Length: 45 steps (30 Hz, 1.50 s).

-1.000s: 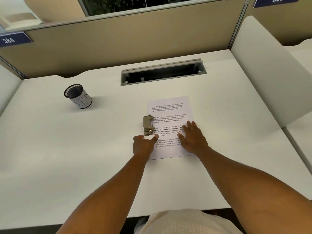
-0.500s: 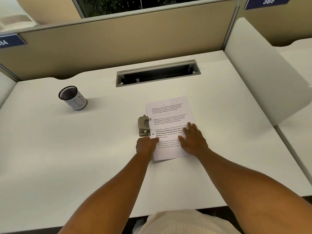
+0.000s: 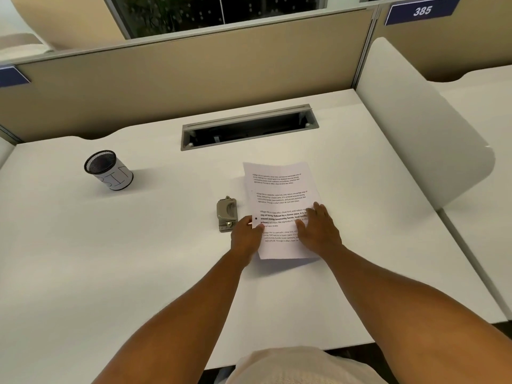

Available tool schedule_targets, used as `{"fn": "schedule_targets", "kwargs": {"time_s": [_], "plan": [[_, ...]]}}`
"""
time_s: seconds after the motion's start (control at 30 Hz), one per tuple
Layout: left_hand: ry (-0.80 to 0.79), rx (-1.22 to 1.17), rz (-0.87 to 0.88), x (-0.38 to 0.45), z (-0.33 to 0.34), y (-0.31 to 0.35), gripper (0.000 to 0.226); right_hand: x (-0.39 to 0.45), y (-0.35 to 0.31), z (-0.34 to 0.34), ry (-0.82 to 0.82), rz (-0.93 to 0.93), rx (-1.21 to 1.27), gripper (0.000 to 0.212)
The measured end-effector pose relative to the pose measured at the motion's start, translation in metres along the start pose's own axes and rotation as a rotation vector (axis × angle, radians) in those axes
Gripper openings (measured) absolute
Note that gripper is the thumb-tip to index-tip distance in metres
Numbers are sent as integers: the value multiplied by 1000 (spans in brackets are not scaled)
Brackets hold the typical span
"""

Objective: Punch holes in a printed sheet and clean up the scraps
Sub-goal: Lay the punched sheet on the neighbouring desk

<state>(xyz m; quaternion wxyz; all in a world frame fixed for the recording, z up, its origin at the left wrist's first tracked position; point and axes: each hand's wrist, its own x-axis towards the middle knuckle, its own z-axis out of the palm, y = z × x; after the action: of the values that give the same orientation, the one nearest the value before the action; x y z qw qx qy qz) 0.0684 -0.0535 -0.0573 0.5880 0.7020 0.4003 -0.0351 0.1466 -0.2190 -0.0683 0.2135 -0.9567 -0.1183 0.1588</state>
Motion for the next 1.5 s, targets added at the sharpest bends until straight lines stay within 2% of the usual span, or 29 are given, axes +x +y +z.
{"fn": "schedule_targets", "kwargs": {"time_s": [0.3, 0.43, 0.53, 0.63, 0.8, 1.07, 1.3, 1.5], "plan": [[-49, 25, 146, 8, -8, 30, 20, 29, -8, -30, 121, 231, 337, 56], [-9, -2, 163, 9, -14, 38, 20, 37, -10, -44, 184, 360, 666, 64], [16, -38, 166, 10, -18, 41, 14, 39, -9, -48, 199, 345, 793, 51], [56, -71, 167, 11, -20, 44, 21, 38, -8, -53, 246, 263, 836, 30], [88, -92, 123, 18, -22, 46, 41, 36, -5, -58, 272, 198, 893, 22], [83, -127, 66, 23, -29, 63, 30, 33, 3, -60, 312, 196, 973, 20], [121, -130, 171, 30, -29, 84, 14, 27, 10, -66, 279, 172, 984, 22], [108, -123, 216, 36, -29, 98, 12, 29, 21, -65, 192, 169, 980, 16]]}}
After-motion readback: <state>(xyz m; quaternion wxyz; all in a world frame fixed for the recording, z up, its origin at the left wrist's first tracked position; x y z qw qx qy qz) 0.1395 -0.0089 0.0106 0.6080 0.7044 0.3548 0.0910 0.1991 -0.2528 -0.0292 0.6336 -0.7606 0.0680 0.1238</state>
